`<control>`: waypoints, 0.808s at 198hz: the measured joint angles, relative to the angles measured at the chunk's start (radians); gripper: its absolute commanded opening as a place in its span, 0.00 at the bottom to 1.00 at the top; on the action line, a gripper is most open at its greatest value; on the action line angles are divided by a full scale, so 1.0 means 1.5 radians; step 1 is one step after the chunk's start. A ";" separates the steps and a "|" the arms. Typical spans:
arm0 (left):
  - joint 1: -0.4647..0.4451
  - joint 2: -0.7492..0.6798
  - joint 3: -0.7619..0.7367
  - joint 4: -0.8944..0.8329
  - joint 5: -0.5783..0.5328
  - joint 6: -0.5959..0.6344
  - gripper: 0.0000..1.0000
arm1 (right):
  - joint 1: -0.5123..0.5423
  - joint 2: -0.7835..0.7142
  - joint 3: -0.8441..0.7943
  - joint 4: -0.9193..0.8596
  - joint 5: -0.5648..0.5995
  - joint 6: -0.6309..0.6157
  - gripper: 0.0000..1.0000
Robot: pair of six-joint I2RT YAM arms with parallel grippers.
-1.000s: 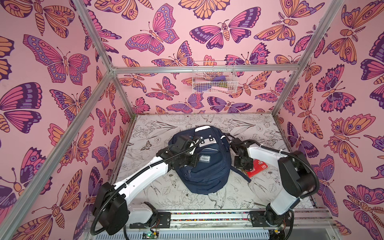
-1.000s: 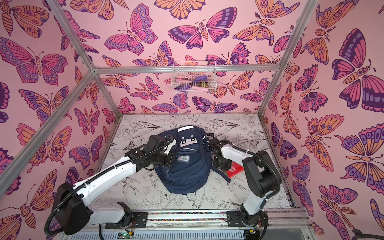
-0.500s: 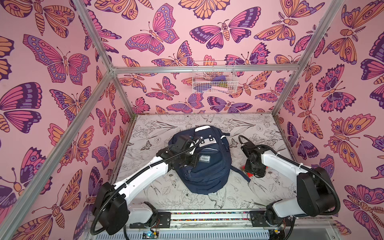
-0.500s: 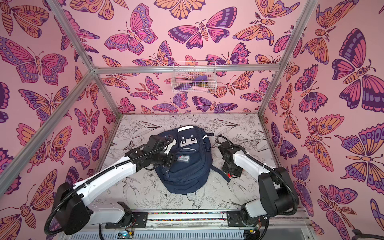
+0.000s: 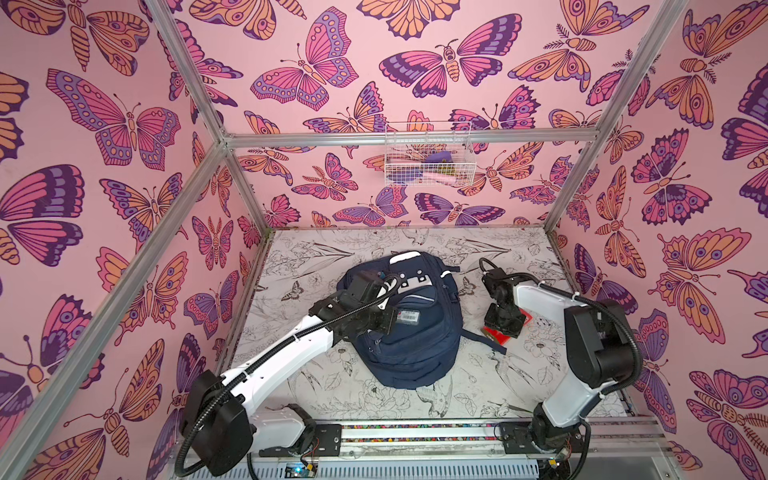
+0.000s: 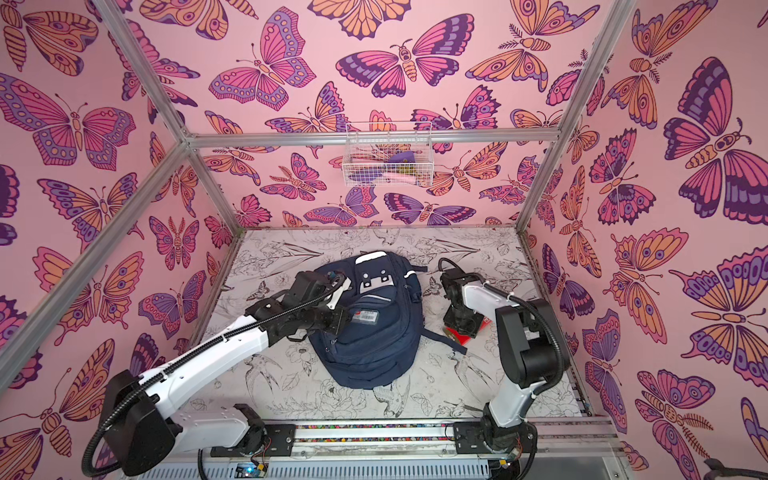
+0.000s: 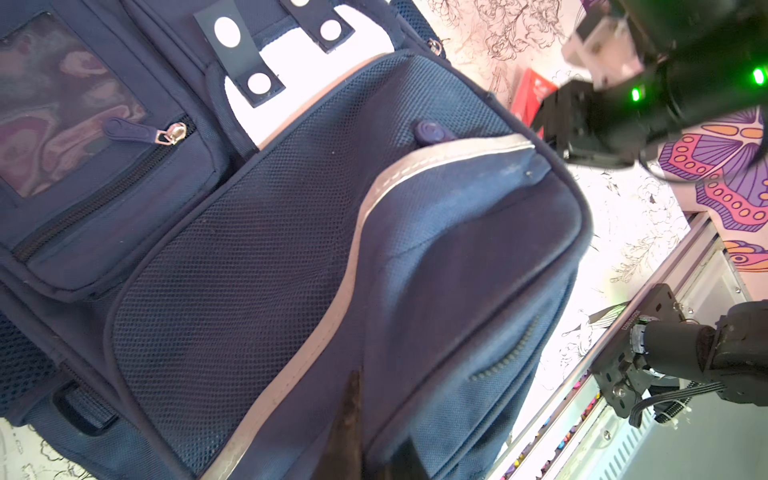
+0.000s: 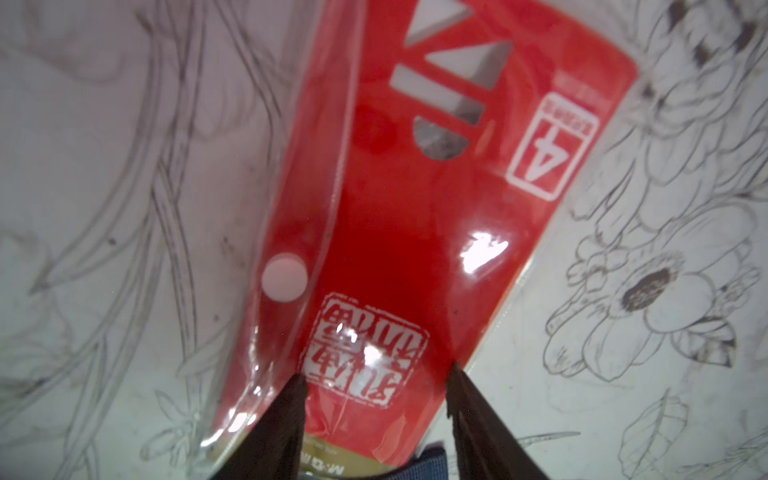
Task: Pack the student bag
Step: 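Grasp the red pencil case's end with the right gripper and lift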
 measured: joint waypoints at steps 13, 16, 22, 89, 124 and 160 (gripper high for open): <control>-0.001 0.000 0.000 0.000 -0.002 0.001 0.00 | -0.009 0.018 0.033 -0.004 0.019 -0.016 0.54; -0.001 0.000 0.000 0.000 -0.002 0.002 0.00 | -0.010 0.019 0.038 -0.005 0.023 -0.020 0.54; -0.002 0.000 0.000 0.000 -0.002 0.002 0.00 | -0.010 0.019 0.048 -0.010 0.031 -0.025 0.53; -0.003 0.000 0.000 0.000 -0.004 0.002 0.00 | 0.063 0.032 0.094 -0.040 0.051 -0.030 0.48; -0.004 0.000 0.000 0.000 -0.005 0.002 0.00 | 0.066 0.092 0.107 -0.038 0.039 -0.021 0.44; -0.004 0.000 0.000 0.000 -0.004 0.002 0.00 | 0.077 0.091 0.097 -0.029 0.033 -0.013 0.18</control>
